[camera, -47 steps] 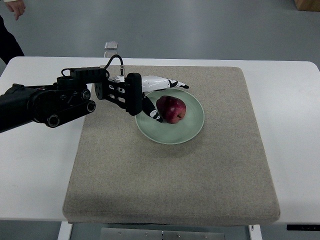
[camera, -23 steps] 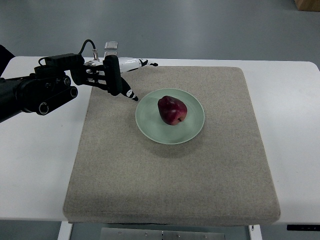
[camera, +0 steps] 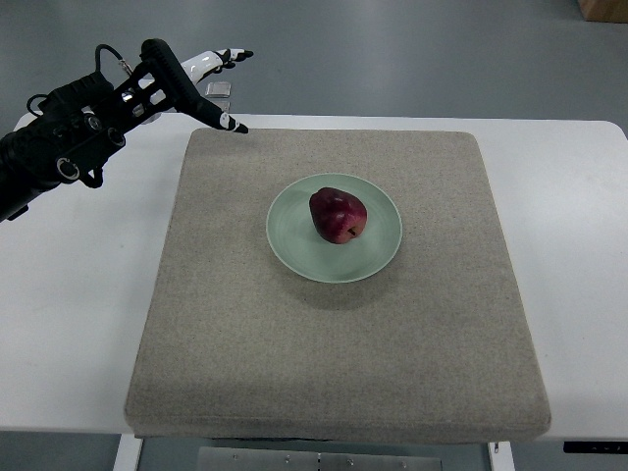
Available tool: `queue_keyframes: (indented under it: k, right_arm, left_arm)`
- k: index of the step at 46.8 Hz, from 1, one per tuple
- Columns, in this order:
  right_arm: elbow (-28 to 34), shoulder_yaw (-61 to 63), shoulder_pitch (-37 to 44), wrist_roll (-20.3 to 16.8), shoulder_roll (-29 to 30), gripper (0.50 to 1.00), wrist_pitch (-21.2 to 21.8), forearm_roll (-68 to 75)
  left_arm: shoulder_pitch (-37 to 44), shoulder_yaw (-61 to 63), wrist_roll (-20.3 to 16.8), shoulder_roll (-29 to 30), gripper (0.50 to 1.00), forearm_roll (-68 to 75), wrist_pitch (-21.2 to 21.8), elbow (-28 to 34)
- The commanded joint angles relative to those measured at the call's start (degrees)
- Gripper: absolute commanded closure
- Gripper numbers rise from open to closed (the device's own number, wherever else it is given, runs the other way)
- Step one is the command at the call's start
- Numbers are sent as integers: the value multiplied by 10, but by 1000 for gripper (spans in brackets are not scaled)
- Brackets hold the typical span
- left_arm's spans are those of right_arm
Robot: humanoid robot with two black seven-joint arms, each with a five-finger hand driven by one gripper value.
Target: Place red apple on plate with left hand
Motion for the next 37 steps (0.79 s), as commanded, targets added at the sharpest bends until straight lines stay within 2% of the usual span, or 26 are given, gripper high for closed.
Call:
queue_keyframes:
  k: [1, 5, 13, 17, 22, 28, 37]
  right_arm:
    - [0, 0, 0, -1, 0, 536, 0, 0]
    - [0, 0, 0, 0, 0, 536, 0, 0]
    - [0, 0, 0, -1, 0, 536, 0, 0]
    - [0, 0, 0, -1, 0, 538, 0, 0]
    - [0, 0, 0, -1, 0, 536, 0, 0]
    - [0, 0, 0, 0, 0, 536, 0, 0]
    - [0, 0, 0, -1, 0, 536, 0, 0]
  left_arm:
    - [-2, -3, 7, -10, 506, -99, 0, 19]
    - [-3, -4, 30, -17, 506, -194, 3, 30]
    - [-3, -26, 114, -37, 506, -359, 3, 72]
    - [-3, -59, 135, -48, 506, -406, 4, 92]
    - [5, -108, 133, -54, 506, -422, 3, 102]
    - [24, -162, 121, -58, 506, -423, -19, 101]
    - [42, -210, 83, -68, 506, -423, -124, 104]
